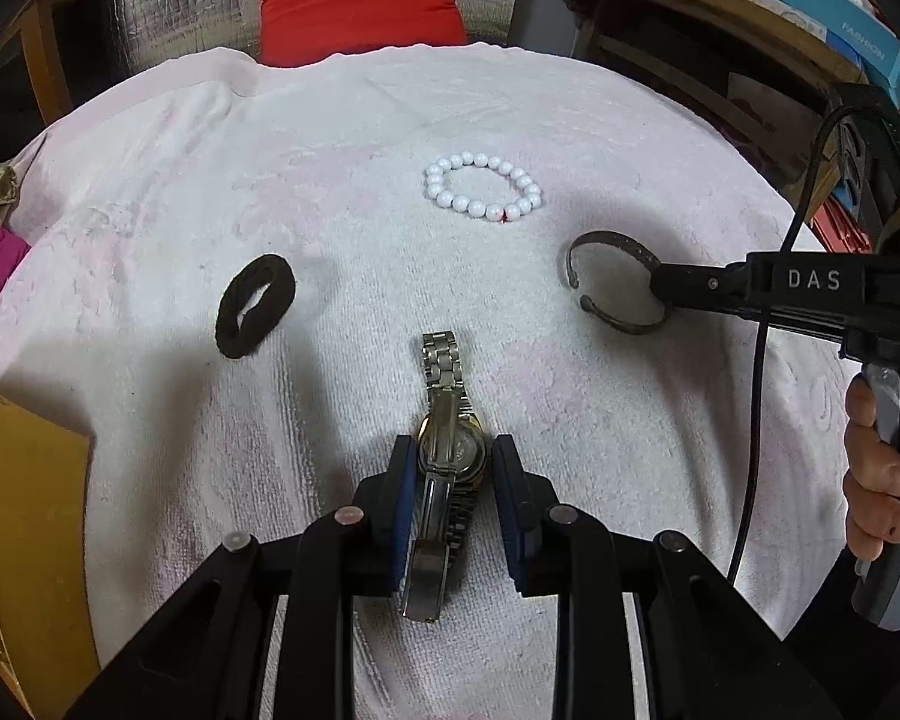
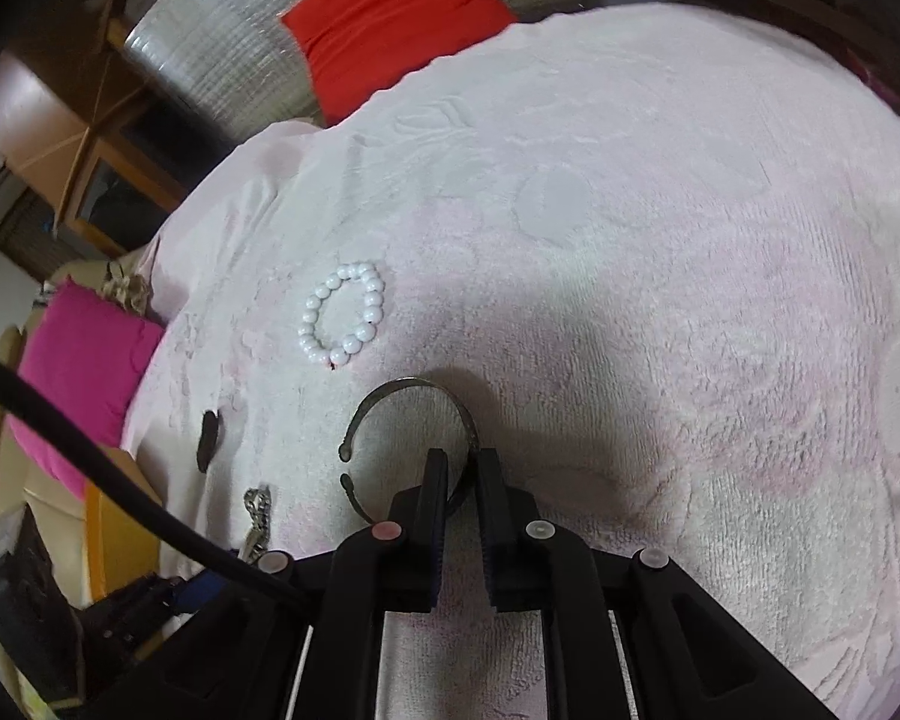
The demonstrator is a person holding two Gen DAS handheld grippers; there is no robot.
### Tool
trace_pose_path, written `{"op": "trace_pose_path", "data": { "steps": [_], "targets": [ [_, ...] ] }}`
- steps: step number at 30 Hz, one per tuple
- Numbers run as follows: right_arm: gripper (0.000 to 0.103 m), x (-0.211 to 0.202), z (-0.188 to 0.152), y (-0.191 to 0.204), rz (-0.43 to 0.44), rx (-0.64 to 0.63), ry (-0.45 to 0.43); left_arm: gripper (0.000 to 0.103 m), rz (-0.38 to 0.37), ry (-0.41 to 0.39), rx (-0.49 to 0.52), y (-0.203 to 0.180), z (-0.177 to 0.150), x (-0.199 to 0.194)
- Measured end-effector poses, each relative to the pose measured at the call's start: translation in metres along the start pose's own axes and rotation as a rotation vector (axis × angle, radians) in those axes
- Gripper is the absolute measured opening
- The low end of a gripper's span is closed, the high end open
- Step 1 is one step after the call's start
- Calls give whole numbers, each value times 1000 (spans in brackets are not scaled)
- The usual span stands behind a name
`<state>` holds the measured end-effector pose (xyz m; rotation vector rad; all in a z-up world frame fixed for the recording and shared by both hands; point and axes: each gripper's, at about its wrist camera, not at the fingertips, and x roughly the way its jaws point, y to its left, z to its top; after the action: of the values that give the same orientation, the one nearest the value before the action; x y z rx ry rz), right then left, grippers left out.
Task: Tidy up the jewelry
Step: 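Carry the watch and bangle into the orange box and open both tools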
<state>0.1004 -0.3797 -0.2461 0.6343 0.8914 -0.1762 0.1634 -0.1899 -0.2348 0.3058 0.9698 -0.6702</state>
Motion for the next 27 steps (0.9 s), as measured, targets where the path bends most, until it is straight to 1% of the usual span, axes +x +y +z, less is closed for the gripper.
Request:
{"op": "trace_pose_path", "data": {
  "steps": [5,11,19,22,27],
  "targets": [
    [9,-6,-3,5,-1,-32,-12,26,15,-29,-3,-1,-1,-9],
    [8,-15,-5,14,36,-60,-31,26,26,-77,-25,2,-6,-29],
    [8,-33,-10,40,104,-111,-72,26,51,-126,-34,3,-20,-53],
    [8,-41,-13,49,128,-137,-94,26,70,-152,-43,5,-22,-63],
    [8,-51,-20,66,163,-171,-124,27,113,-217,-79,10,-38,-91]
  ]
}}
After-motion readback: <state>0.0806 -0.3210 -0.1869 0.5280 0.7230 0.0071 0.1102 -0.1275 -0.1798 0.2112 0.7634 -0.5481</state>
